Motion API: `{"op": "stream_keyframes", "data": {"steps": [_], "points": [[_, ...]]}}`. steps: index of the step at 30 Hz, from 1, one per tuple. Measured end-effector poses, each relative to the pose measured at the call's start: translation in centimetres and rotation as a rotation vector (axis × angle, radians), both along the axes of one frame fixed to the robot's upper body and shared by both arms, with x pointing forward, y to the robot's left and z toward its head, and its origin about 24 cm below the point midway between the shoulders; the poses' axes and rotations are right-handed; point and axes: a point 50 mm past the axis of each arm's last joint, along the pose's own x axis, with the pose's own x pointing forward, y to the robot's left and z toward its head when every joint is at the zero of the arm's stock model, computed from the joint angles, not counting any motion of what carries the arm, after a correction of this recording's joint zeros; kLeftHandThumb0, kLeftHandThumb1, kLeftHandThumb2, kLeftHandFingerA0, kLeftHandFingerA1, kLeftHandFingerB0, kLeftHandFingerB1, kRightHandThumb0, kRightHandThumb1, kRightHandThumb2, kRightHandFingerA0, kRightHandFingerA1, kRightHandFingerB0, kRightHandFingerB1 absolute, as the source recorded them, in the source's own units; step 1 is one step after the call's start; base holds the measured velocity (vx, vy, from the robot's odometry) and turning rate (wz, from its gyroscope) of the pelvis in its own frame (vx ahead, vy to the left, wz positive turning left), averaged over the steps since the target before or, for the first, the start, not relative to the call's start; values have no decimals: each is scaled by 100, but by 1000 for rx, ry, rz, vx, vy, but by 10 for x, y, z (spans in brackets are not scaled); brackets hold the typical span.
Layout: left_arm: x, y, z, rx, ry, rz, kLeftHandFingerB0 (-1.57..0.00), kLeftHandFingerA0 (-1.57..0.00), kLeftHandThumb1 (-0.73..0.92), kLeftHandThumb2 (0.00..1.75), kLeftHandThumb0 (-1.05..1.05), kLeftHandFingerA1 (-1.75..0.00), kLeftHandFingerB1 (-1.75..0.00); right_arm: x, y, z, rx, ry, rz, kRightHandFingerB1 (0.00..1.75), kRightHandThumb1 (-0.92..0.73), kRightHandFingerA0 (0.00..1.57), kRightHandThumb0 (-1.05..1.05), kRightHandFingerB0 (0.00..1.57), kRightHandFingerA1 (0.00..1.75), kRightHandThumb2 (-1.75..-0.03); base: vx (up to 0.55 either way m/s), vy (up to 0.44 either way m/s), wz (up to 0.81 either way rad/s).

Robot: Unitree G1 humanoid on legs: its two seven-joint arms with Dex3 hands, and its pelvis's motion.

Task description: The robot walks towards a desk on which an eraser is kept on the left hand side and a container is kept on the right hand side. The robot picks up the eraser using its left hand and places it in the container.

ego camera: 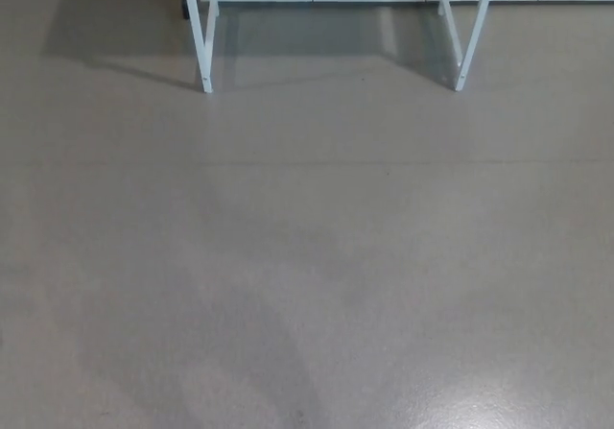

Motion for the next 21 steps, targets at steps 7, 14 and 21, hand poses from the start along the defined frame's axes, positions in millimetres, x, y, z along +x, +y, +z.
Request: {"op": "stream_keyframes", "data": {"steps": [7,14,21], "points": [[2,1,4,-70,-63,-1,-33,-61,56,57,-26,-48,-33,1,2,2,94,-25,-15,53,-42,33,-15,21,60,-87,0,0,0],[-3,-1,4,-114,-79,-11,-33,-34,58,57,-22,-43,-31,-3,4,2,137,-28,-10,51,-45,31,-15,17,58,-89,43,-3,-5],[-3,-16,6,-161,-147,-63,-33,-36,50,55,-30,-42,-31,-5,1,3,146,-22,-3,51,-44,31,-15,18,58,-88,-26,25,7]]}}
